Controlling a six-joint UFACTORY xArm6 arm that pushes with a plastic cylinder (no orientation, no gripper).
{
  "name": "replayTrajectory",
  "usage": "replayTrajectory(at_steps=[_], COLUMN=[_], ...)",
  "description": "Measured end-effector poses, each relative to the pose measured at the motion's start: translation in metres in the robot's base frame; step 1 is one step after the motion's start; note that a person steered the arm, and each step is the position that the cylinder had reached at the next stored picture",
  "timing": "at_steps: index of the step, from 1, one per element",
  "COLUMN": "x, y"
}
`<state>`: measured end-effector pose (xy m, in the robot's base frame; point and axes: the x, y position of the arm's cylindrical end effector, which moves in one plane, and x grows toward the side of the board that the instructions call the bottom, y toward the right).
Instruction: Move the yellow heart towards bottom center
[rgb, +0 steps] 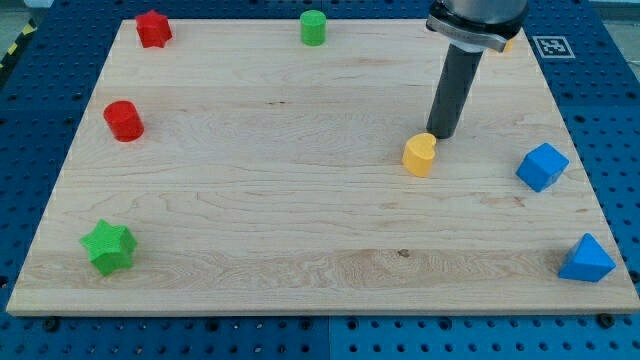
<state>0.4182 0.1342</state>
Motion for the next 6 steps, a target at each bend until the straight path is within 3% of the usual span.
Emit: replayTrajectory(at_steps=[2, 3, 5, 6], x=[0.026, 0.017, 0.018, 0.03], y=[-0.068, -0.067, 0.011, -0.001])
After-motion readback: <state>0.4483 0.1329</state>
